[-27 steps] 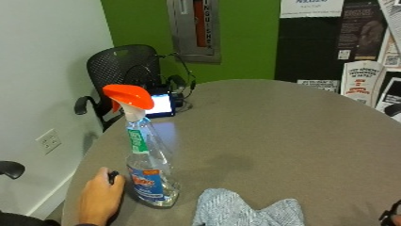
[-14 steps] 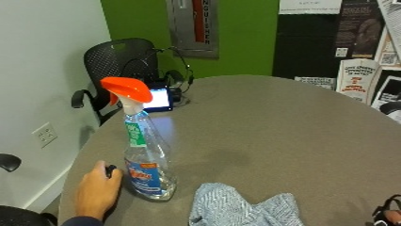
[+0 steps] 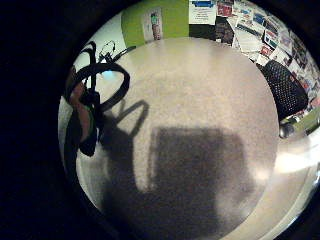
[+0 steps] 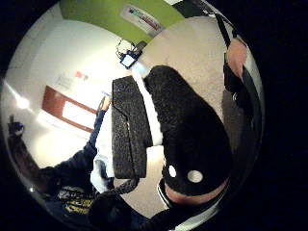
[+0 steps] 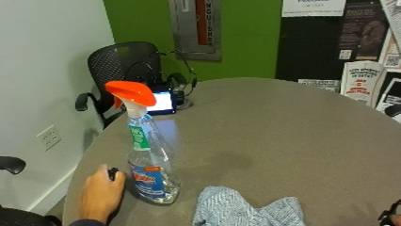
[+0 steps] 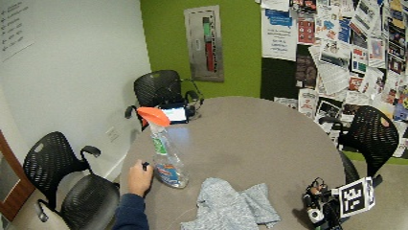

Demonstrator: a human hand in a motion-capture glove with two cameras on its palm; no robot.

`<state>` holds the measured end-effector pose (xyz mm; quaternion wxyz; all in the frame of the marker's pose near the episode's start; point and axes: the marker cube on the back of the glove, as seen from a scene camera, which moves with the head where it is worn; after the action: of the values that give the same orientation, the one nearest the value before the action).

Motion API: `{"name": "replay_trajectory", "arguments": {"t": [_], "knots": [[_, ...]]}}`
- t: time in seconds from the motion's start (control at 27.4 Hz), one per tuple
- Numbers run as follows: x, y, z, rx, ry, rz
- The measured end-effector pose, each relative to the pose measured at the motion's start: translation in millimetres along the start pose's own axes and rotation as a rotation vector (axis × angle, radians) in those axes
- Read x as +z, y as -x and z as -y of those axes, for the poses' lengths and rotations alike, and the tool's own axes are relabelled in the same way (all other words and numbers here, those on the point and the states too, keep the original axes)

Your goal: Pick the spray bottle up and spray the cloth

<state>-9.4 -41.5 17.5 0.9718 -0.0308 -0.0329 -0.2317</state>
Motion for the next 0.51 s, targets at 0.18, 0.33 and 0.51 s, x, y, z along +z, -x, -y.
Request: {"name": "replay_trajectory", "arguments": {"t": [0.18,0.33,0.51], "knots": [[0.2,-0.1,-1.2,-0.004,0.008,-0.008],[1.4,1.1,-1.9,-0.012,0.011,0.002],[1.9,0.6,-3.6,-0.007,0.019,0.005]]}}
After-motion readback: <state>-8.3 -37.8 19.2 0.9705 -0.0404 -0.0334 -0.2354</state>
